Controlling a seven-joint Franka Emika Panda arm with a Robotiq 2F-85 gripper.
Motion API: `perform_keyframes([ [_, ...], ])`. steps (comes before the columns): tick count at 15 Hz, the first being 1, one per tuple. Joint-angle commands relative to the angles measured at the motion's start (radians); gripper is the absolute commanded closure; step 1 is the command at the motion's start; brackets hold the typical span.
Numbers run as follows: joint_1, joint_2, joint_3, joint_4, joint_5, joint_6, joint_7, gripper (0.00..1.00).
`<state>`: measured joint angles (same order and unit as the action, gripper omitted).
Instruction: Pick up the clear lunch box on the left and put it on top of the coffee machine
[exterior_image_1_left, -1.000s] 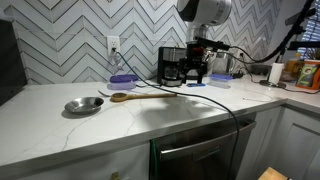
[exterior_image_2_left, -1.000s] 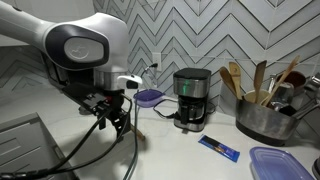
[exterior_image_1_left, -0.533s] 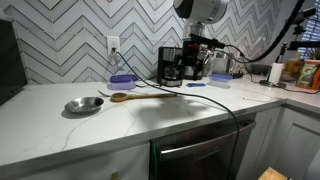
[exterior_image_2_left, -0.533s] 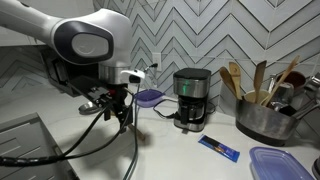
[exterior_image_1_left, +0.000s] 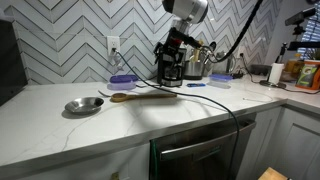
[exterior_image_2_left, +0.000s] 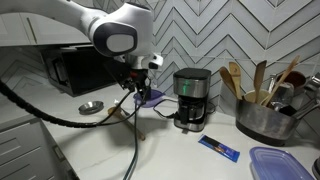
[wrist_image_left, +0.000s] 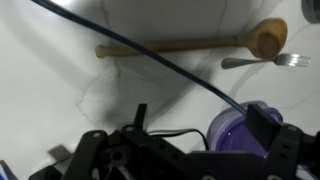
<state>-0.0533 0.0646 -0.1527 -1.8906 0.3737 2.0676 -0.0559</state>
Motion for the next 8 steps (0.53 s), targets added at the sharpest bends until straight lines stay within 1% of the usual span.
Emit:
perform_keyframes([
  [1, -0.017, 0.139, 0.041, 0.131, 0.085, 0.072, 0.037, 0.0],
  [4, -0.011, 0.218, 0.077, 0.195, 0.102, 0.123, 0.08, 0.0],
  [5, -0.008, 0.241, 0.088, 0.211, 0.099, 0.143, 0.104, 0.0],
  [6, -0.002, 0.264, 0.093, 0.223, 0.085, 0.188, 0.144, 0.0],
  [8, -0.007, 0.306, 0.111, 0.257, 0.099, 0.204, 0.203, 0.0],
])
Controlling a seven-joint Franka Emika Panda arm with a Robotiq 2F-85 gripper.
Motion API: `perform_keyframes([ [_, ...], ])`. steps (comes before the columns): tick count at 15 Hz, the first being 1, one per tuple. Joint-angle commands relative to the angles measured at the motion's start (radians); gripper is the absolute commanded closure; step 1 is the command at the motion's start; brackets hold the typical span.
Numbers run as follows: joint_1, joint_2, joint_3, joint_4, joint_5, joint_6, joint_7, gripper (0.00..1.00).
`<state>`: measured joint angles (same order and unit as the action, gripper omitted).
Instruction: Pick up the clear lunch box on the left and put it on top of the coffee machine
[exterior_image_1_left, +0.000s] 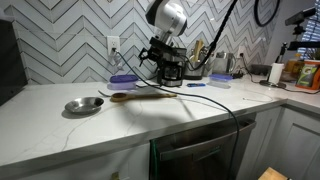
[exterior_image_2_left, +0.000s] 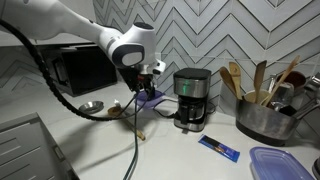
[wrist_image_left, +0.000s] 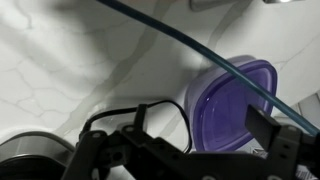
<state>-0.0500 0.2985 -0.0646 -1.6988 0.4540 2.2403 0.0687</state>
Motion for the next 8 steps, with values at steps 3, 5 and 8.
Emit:
perform_keyframes([
  [3, -0.016, 0.059, 0.035, 0.048, -0.009, 0.017, 0.071, 0.0],
  [5, -0.017, 0.077, 0.036, 0.063, -0.01, 0.017, 0.078, 0.0],
  [8, -0.018, 0.08, 0.036, 0.072, -0.01, 0.017, 0.08, 0.0],
])
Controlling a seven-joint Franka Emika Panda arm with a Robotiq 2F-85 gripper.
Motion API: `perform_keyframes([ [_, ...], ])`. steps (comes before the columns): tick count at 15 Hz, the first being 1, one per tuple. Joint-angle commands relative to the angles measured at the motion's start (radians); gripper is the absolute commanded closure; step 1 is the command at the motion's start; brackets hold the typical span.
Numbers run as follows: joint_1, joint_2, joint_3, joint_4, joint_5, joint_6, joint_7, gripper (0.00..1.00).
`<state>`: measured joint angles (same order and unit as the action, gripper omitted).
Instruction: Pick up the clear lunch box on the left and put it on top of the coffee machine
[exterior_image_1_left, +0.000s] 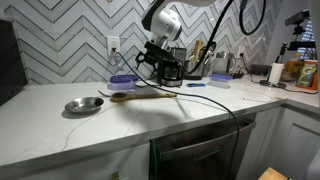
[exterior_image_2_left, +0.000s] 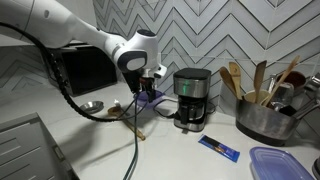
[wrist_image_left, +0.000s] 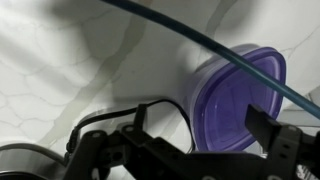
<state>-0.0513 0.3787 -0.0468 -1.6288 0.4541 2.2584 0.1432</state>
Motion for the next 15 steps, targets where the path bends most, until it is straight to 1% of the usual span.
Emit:
perform_keyframes([
  [1, -0.018, 0.015, 0.024, 0.013, 0.0, 0.014, -0.007, 0.0],
  [5, -0.021, 0.055, 0.043, 0.039, 0.014, 0.047, -0.029, 0.0],
  [7, -0.017, 0.074, 0.046, 0.042, 0.001, 0.086, -0.026, 0.0],
  [10, -0.028, 0.103, 0.06, 0.054, 0.018, 0.126, -0.03, 0.0],
  [12, -0.038, 0.123, 0.076, 0.063, 0.036, 0.148, -0.045, 0.05],
  [13, -0.043, 0.13, 0.084, 0.066, 0.041, 0.155, -0.052, 0.11],
  [14, -0.047, 0.138, 0.091, 0.07, 0.043, 0.16, -0.056, 0.12],
  [15, -0.052, 0.145, 0.1, 0.075, 0.048, 0.158, -0.063, 0.22],
])
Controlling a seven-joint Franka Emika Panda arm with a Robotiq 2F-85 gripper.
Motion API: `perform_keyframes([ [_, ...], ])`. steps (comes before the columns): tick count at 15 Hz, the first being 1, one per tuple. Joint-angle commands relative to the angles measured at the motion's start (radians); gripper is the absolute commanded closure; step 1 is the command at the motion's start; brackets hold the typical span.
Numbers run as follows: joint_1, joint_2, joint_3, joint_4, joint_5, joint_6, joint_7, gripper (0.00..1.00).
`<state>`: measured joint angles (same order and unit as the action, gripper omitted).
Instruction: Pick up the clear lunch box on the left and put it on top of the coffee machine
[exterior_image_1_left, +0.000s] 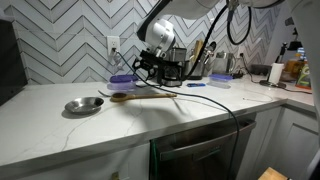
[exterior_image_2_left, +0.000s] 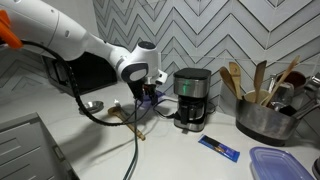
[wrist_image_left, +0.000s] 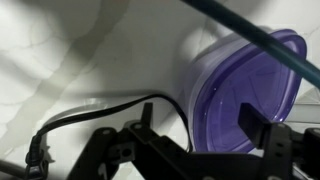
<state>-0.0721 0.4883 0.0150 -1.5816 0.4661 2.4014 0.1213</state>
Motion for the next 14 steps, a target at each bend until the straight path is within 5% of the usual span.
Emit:
perform_keyframes([
  [1, -0.033, 0.042, 0.042, 0.033, 0.035, 0.015, -0.042, 0.28],
  [3, -0.035, 0.052, 0.049, 0.039, 0.033, 0.015, -0.051, 0.49],
  [10, -0.047, 0.078, 0.066, 0.061, 0.038, 0.011, -0.063, 0.66],
  [14, -0.056, 0.078, 0.072, 0.069, 0.049, 0.012, -0.067, 0.98],
])
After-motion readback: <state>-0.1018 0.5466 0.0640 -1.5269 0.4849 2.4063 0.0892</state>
